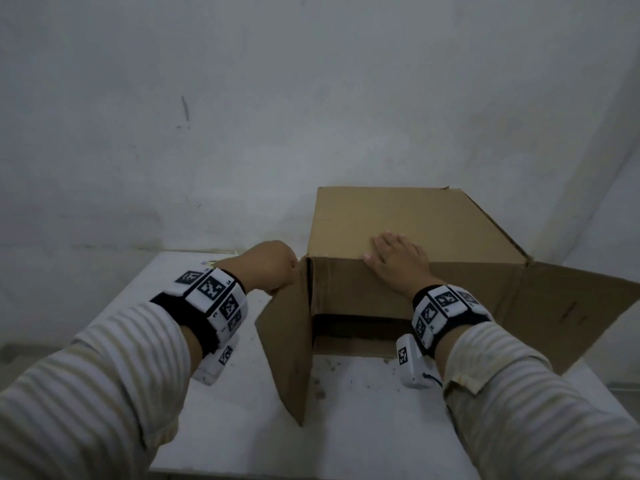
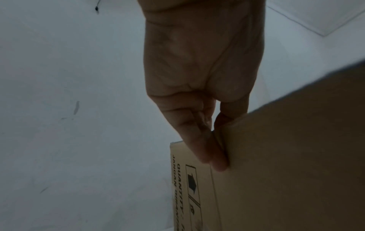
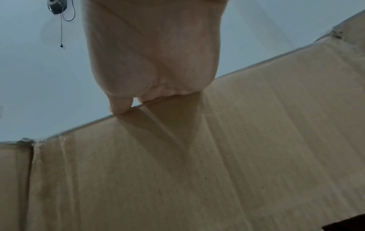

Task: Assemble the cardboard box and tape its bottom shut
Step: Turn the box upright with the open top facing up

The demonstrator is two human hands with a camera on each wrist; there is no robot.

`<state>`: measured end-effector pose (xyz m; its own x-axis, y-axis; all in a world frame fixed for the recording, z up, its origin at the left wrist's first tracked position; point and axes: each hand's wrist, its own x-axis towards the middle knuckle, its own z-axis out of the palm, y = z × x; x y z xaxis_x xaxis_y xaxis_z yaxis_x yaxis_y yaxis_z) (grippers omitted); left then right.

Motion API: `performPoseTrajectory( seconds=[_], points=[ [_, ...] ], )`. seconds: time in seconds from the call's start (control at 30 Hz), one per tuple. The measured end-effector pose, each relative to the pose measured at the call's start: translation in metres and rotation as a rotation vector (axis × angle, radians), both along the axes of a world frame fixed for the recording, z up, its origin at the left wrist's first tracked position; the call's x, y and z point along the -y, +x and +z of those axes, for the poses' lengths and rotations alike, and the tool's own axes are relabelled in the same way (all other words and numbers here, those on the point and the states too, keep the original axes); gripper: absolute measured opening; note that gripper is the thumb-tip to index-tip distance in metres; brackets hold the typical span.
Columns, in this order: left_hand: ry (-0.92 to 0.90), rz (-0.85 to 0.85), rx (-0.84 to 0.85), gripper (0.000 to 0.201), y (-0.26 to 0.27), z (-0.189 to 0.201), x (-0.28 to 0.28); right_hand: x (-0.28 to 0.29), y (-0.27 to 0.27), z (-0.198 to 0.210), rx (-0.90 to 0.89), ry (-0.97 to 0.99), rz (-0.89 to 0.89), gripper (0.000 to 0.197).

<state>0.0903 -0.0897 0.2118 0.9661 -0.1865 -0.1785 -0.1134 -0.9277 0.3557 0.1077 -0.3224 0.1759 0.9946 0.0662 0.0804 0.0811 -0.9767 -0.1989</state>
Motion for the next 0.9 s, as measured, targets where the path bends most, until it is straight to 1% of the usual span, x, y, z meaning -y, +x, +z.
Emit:
performPoseTrajectory(
  seconds=[0.07, 0.13, 0.27, 0.33, 0.4, 0.53, 0.6, 0.7, 0.8, 0.83, 0.9],
  points=[
    [0.144, -0.044, 0.088, 0.018, 0.0, 0.004, -0.001, 0.002, 0.0, 0.0, 0.0, -0.001, 0.002, 0.059],
    [0.218, -0.078, 0.15, 0.026, 0.001, 0.006, -0.001, 0.005, 0.0, -0.001, 0.009, -0.011, 0.006, 0.059],
    [0.295, -0.13, 0.235, 0.038, 0.004, 0.005, -0.002, 0.012, 0.001, -0.003, 0.003, -0.019, 0.004, 0.059],
    [0.281, -0.125, 0.284, 0.041, 0.008, 0.002, -0.004, 0.014, 0.0, -0.002, 0.009, -0.027, 0.0, 0.059],
    [0.208, -0.089, 0.333, 0.04, 0.013, -0.003, -0.004, 0.016, 0.0, -0.002, 0.015, -0.034, 0.001, 0.06],
    [0.024, 0.1, 0.513, 0.035, 0.021, -0.025, 0.001, 0.02, -0.003, -0.004, 0.013, -0.038, 0.009, 0.061],
    [-0.117, 0.146, 0.55, 0.032, 0.024, -0.037, 0.007, 0.023, -0.005, -0.005, 0.012, -0.039, 0.011, 0.06],
    [-0.399, 0.204, 0.467, 0.035, 0.027, -0.044, 0.019, 0.025, -0.007, -0.004, 0.006, -0.036, 0.018, 0.06],
    [-0.608, 0.326, 0.346, 0.054, 0.028, -0.042, 0.035, 0.024, -0.008, -0.005, 0.027, -0.029, 0.025, 0.06],
    [-0.681, 0.367, 0.325, 0.053, 0.028, -0.043, 0.042, 0.023, -0.008, -0.005, 0.034, -0.028, 0.028, 0.06],
    [-0.771, 0.41, 0.297, 0.037, 0.026, -0.043, 0.055, 0.021, -0.007, -0.006, 0.041, -0.023, 0.027, 0.06]
  ],
)
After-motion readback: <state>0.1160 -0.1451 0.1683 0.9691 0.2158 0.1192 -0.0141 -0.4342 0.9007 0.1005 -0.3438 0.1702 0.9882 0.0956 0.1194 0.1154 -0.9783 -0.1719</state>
